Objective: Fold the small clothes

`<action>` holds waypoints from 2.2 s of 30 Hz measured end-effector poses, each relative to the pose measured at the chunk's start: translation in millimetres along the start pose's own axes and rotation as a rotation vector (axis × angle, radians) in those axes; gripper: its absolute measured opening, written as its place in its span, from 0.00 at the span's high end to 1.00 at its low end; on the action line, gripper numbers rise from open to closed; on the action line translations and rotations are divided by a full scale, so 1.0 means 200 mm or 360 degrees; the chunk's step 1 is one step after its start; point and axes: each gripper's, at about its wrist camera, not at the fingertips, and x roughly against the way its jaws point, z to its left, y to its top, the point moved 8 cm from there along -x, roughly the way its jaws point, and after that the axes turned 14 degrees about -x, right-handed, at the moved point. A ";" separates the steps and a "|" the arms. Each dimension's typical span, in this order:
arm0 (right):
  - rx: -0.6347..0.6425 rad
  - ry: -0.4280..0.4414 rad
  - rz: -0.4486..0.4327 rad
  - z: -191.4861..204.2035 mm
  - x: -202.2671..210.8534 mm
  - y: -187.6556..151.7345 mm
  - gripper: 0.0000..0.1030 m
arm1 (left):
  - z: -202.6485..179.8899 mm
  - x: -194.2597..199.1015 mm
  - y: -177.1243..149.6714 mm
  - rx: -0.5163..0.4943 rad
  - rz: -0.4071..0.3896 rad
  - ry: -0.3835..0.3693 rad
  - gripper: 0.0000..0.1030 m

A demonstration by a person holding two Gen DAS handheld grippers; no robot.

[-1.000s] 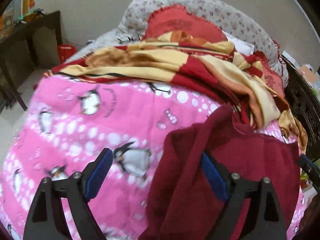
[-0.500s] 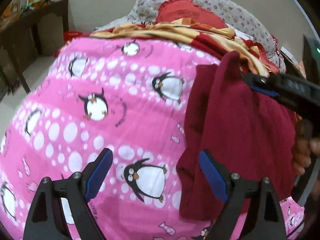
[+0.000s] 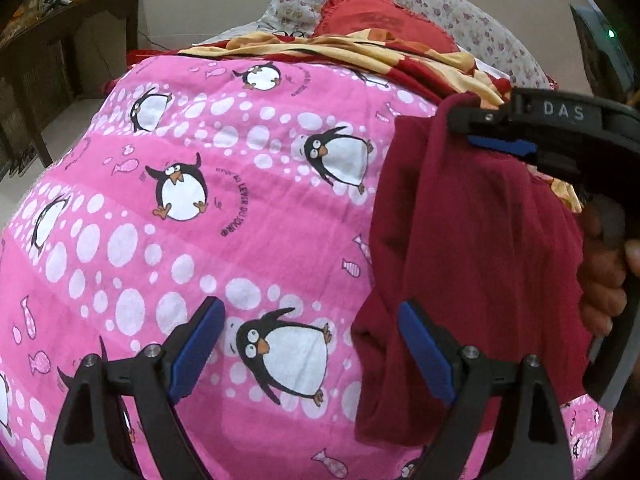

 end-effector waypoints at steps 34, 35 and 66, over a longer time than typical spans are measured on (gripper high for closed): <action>0.0023 -0.0023 0.0047 0.08 -0.14 0.01 0.67 | -0.02 -0.01 -0.03 -0.0015 -0.0015 -0.0002 0.09; 0.0019 0.0018 0.0049 0.09 -0.11 0.01 0.59 | -0.02 0.00 -0.03 -0.0012 -0.0021 -0.0015 0.09; 0.0021 0.0022 0.0023 0.02 0.11 -0.02 0.69 | -0.24 -0.03 0.10 -0.0135 -0.0166 -0.0383 0.03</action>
